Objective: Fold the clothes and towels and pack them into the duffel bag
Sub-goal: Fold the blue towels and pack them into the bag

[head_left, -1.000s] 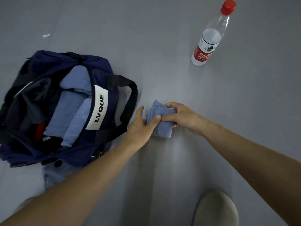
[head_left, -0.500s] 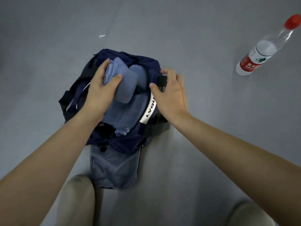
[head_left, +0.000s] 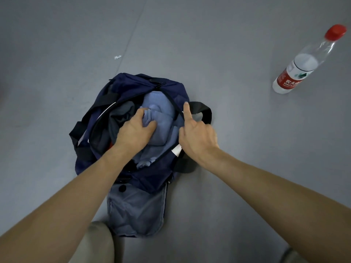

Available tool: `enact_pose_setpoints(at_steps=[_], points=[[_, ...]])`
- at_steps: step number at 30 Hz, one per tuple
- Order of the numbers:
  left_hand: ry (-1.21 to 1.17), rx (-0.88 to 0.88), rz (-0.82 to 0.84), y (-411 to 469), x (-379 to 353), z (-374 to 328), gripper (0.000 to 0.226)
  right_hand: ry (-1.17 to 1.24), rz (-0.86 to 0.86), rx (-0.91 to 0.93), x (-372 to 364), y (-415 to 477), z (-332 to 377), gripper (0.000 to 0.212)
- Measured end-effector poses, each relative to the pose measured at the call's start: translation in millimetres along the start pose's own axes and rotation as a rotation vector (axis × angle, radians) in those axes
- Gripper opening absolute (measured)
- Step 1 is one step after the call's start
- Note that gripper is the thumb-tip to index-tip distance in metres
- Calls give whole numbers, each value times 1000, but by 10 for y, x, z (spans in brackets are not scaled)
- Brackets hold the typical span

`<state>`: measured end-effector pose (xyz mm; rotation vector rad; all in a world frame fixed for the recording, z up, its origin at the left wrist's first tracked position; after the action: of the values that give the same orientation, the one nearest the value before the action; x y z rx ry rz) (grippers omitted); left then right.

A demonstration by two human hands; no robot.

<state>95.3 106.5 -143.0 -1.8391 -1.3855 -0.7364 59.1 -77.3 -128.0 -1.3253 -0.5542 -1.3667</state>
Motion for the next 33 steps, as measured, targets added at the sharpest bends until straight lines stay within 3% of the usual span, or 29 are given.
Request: enact_pose_setpoints(at_steps=[6,10,13,22,26,27,30,31,33], points=[[263,-79,-69,38,-107,39,55,-59,-236,138,344,17,-106,76],[100,-45,9,28,-206,-168,63,-3,-352,198,697,29,-156,56],[-82,-34,104,-14,-353,-405,64,34,-458,188,919,23,-249,66],[-236,-7,57,94,-1057,-1239,71,21,-480,81,1345,156,-901,58],[-58,-111,110,91,-995,-1478,90,-56,-382,37,1317,205,-1040,74],[35,-190,61,44,-903,-1509,89,-24,-324,14,1248,184,-1068,80],[203,-569,-295,-114,-541,-1443,65,71,-232,-22,1025,78,-1136,94],[271,-613,-367,-118,-455,-1348,62,93,-226,-21,974,43,-1158,95],[386,-419,-344,-37,-300,-1076,67,86,-238,-7,926,-15,-1203,93]])
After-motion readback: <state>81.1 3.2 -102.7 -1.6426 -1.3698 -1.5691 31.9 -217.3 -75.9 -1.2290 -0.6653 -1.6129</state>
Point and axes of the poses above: each hand's wrist, its own y-axis towards the middle knuckle, its own x-axis out of the back of the hand, z = x × y, the point moved 1 cm from there along y, towards the middle knuckle, and after that the axes turned 15 degrees about -x, right-handed, at the moved point
